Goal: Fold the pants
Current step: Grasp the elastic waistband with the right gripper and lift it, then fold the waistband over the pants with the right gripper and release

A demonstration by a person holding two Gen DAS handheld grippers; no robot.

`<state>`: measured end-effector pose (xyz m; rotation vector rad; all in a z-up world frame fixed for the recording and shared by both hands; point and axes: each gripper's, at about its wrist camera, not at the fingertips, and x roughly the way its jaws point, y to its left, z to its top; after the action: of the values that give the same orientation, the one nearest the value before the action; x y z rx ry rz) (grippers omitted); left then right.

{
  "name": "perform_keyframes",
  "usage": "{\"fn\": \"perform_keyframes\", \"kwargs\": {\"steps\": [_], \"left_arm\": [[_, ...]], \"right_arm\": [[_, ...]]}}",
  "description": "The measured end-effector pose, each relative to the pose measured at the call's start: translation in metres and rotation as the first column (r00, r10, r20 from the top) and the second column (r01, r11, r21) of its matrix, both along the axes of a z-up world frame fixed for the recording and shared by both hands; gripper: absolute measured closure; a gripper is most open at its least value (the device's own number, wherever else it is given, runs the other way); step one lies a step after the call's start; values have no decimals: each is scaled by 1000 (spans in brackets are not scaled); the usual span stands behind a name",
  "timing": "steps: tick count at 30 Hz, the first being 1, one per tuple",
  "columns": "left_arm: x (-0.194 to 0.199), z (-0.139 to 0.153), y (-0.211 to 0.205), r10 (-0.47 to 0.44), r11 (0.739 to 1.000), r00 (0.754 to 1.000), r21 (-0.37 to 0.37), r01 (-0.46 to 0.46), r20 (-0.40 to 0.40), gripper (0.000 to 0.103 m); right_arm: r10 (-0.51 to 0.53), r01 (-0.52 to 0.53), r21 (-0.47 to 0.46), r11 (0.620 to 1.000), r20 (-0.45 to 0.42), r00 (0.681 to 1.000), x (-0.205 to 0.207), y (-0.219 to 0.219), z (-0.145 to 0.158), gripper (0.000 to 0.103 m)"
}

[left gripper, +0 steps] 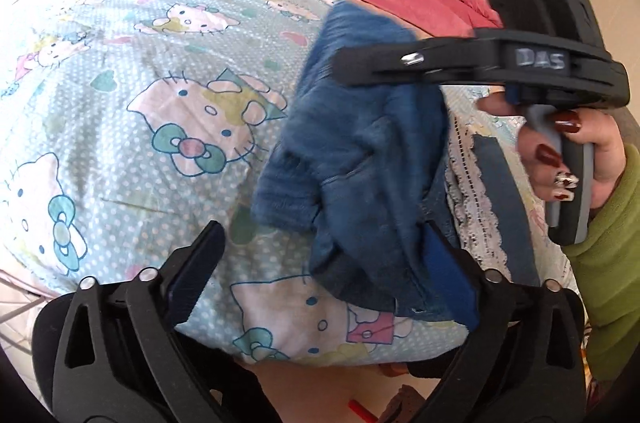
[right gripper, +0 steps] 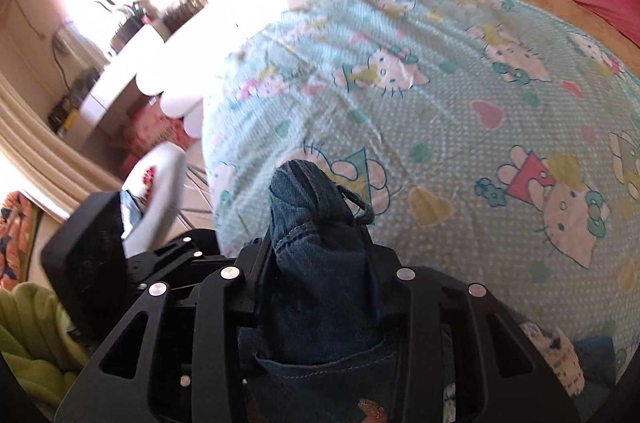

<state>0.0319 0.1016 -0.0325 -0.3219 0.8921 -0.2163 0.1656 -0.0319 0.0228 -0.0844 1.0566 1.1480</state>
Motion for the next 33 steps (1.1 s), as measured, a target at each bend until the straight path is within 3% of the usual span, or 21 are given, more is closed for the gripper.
{"fn": "perform_keyframes", "kwargs": {"steps": [10,13,16,17,20,24,29,33], "left_arm": [[5,18,-41,-107,993,994,-52,107,-2,10],[13,21,-58,-141,982,990,-130,140,-1,10],[12,32,-82,-172,971,984,-165,175,38,11],[9,38,-97,-210,963,976,-156,218,64,11],[-3,41,-134,-322,931,942,-147,333,97,10],[-13,21,-179,-429,896,902,-104,431,44,10],[-22,6,-205,-472,881,881,-28,472,-4,10],[-34,14,-193,-468,883,883,-17,468,16,10]], "right_arm": [[-57,53,127,990,29,998,-12,-69,36,68],[-77,70,155,985,38,996,-14,-91,42,68],[-148,138,175,975,47,988,-14,-130,42,59],[-176,165,184,969,47,983,-14,-142,41,47],[-343,330,115,937,116,932,-19,-195,30,38],[-446,441,72,895,65,893,-34,-240,-1,38],[-446,445,36,895,44,894,-47,-232,-22,29],[-478,495,-164,853,135,868,-40,-221,-56,31]]}}
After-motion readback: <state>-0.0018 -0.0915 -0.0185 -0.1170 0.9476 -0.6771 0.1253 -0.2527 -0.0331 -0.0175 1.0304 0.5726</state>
